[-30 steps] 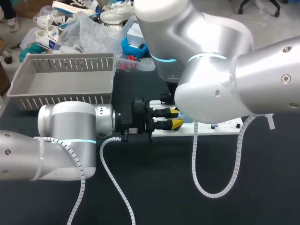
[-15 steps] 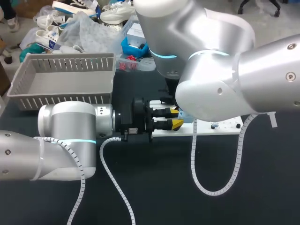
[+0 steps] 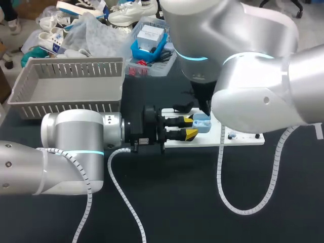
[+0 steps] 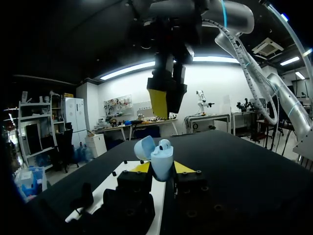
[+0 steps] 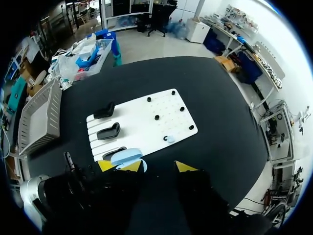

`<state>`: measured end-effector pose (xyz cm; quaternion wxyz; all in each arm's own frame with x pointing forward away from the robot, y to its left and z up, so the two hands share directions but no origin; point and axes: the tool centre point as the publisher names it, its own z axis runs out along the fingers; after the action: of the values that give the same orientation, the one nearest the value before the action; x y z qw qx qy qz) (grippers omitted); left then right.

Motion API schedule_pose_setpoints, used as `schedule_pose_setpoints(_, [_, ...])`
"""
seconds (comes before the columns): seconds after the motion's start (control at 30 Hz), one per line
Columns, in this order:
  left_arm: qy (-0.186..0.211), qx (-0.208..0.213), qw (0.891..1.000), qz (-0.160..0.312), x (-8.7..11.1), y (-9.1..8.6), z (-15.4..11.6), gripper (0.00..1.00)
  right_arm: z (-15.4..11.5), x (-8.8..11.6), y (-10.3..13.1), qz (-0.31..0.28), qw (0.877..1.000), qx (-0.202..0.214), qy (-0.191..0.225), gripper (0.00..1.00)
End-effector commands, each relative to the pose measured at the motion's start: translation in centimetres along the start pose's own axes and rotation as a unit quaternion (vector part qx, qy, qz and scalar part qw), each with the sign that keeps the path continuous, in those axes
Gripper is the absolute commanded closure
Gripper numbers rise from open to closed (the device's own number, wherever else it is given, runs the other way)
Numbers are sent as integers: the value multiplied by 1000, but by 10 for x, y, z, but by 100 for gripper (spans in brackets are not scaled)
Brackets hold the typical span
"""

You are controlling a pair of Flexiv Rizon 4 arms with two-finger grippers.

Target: Pick up each earbud case from the left stands, insert the matching earbuds, close the lid, and place the case in the box.

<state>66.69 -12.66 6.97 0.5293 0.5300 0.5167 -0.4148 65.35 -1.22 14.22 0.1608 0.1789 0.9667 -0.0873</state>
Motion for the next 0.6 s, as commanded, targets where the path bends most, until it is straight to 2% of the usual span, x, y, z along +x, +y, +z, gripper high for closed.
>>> schedule_pose_setpoints(0.03, [0,-1,1000,1,0,0,0,100,-2,3,-23,14,1000,-21,-10,61])
schedule_pose_setpoints(0.3, [0,-1,1000,1,0,0,0,100,24,-1,-48,28,999,-25,-8,63])
schedule_pose_setpoints(0.43, [0,-1,1000,1,0,0,0,100,35,-1,-52,21,999,-46,-2,56])
schedule_pose_setpoints(0.47, [0,-1,1000,1,0,0,0,100,38,-1,-52,21,998,-51,-2,51])
schedule_pose_setpoints(0.6, [0,-1,1000,1,0,0,0,100,49,-5,-54,23,998,-57,-4,51])
